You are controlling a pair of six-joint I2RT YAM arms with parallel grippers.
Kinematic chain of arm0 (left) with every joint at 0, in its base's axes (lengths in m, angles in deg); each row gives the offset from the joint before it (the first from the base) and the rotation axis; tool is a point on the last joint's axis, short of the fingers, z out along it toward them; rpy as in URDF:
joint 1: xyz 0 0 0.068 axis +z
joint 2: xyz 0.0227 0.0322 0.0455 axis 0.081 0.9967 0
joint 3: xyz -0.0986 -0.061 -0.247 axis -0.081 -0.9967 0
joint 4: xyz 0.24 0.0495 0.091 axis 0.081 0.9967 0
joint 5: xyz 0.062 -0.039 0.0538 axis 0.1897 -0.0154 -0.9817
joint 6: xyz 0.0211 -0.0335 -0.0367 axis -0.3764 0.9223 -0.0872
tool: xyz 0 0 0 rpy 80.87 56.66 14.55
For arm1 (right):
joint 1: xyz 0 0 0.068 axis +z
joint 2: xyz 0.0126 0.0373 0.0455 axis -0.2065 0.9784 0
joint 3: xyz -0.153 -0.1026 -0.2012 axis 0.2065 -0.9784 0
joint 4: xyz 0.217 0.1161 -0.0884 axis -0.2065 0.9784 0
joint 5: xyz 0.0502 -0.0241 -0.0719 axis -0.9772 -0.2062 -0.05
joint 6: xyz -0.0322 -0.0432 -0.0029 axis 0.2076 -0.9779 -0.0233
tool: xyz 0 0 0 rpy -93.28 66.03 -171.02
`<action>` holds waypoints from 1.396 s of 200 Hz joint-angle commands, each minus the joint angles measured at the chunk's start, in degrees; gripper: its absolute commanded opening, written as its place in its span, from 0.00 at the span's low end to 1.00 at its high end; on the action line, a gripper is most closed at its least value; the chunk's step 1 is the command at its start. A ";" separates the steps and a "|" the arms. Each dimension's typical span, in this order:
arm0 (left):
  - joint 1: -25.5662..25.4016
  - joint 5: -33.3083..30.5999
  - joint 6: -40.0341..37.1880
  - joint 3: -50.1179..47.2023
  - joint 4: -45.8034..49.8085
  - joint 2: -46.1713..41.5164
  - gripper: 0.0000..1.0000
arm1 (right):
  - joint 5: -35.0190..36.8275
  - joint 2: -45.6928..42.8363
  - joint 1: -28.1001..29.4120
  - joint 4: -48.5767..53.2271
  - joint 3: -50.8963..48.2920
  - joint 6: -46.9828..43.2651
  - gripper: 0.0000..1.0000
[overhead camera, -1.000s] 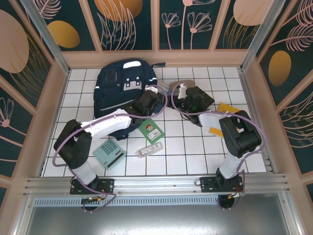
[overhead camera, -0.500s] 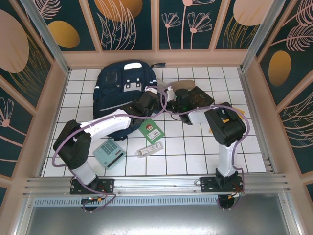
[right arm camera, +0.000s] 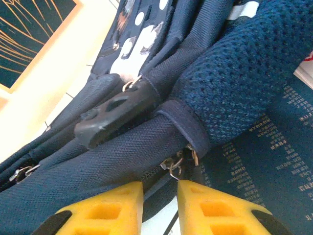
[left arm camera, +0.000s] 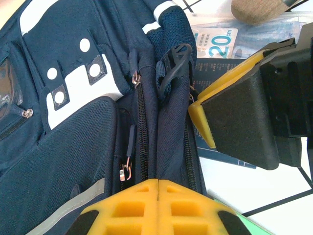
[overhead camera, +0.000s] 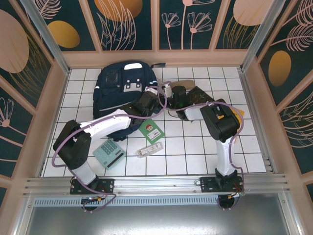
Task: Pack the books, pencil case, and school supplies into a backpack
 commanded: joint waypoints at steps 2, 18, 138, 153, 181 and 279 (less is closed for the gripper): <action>0.06 -0.98 0.19 2.24 -0.93 -3.24 0.00 | 1.56 1.50 -0.29 0.26 0.85 -1.50 0.27; 0.08 -0.89 0.26 2.45 -0.78 -3.26 0.00 | 3.16 1.79 -0.29 0.83 1.02 -1.74 0.28; 0.06 -0.69 0.08 3.67 -0.24 -3.18 0.00 | -3.01 -2.32 -1.79 -7.12 -5.10 0.44 0.31; 0.06 -0.66 0.00 3.88 -0.07 -2.99 0.00 | -3.27 -3.39 -1.82 -9.83 -6.90 1.75 0.33; 0.20 -0.53 0.00 3.76 -0.14 -2.90 0.00 | -4.97 -4.31 -1.96 -12.06 -7.88 2.55 0.33; 0.16 0.01 0.26 3.51 -0.23 -3.61 0.00 | -6.28 2.49 -1.89 -7.37 -0.13 0.49 0.33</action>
